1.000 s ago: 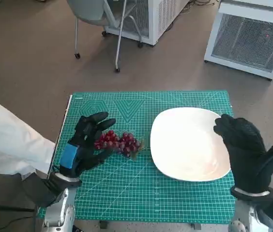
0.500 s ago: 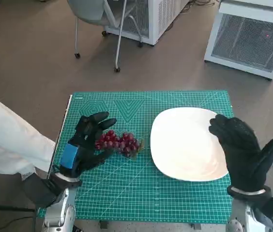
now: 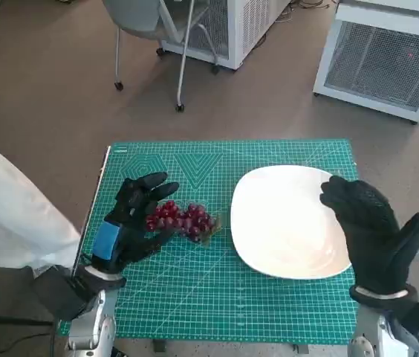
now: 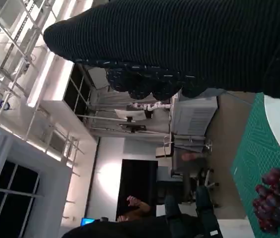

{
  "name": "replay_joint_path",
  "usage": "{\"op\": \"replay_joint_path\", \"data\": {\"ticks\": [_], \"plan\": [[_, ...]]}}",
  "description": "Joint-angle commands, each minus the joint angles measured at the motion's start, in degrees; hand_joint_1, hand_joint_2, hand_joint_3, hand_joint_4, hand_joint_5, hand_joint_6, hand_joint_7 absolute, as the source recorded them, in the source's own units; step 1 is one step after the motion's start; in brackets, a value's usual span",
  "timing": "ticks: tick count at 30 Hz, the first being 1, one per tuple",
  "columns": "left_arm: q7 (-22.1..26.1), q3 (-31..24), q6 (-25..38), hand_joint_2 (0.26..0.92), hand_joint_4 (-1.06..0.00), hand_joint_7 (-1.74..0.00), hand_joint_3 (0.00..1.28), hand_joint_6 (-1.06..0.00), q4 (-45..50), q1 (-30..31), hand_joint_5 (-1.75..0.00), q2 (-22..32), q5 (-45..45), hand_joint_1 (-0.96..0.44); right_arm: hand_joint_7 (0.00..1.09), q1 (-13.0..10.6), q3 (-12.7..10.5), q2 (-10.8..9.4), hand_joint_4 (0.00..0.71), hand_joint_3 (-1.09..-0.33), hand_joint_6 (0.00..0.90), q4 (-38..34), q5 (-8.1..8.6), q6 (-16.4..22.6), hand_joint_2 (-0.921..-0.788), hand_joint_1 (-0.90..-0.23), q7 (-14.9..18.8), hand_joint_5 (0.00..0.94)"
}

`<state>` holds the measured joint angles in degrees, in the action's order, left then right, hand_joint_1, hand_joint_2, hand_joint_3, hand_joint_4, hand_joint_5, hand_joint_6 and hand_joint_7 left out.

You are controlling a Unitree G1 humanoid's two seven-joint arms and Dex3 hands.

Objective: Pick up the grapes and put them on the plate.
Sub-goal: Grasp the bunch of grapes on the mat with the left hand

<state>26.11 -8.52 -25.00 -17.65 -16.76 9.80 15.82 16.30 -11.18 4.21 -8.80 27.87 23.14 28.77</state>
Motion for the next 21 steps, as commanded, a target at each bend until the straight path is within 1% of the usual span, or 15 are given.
{"op": "replay_joint_path", "data": {"ticks": [1,11,16,17,19,21], "plan": [[-0.1,0.2,-0.3,0.921,-0.12,-0.90,0.10,-0.10,0.2,0.7,-0.75,0.3,-0.6,-0.26,0.90,-0.4,-0.1,0.1,0.433,-0.534,0.228,-0.8,-0.27,-0.3,-0.921,-0.366,0.3,0.498],[-0.1,0.2,-0.3,0.921,-0.12,-0.89,0.10,-0.10,0.2,0.7,-0.74,0.6,-0.8,-0.26,0.90,-0.3,-0.1,0.1,0.436,-0.537,0.224,-1.1,0.04,-0.3,-0.921,-0.365,0.6,0.499],[-0.8,0.4,-0.6,0.921,-0.12,-0.88,0.10,-0.10,0.8,0.7,-0.73,1.2,-2.3,-0.26,0.90,-0.3,-0.2,0.1,0.436,-0.539,0.223,-1.1,-0.01,-0.3,-0.921,-0.365,0.7,0.499],[-1.1,0.6,-0.7,0.921,-0.12,-0.87,0.10,-0.10,1.1,0.7,-0.71,1.5,-3.1,-0.26,0.90,-0.3,-0.2,0.1,0.436,-0.539,0.223,-1.0,-0.04,-0.3,-0.921,-0.365,0.6,0.499],[-2.0,1.0,-1.1,0.921,-0.15,-0.80,0.09,-0.10,1.6,0.7,-0.62,2.7,-5.7,-0.26,0.90,-0.4,-0.1,0.1,0.436,-0.539,0.222,-0.9,-0.07,-0.3,-0.921,-0.365,0.6,0.499],[-3.1,1.5,-1.6,0.921,-0.18,-0.68,0.08,-0.11,2.4,0.7,-0.46,4.8,-9.9,-0.27,0.90,-0.5,-0.2,0.1,0.436,-0.539,0.222,-0.9,-0.03,-0.4,-0.921,-0.365,0.6,0.499]]}}
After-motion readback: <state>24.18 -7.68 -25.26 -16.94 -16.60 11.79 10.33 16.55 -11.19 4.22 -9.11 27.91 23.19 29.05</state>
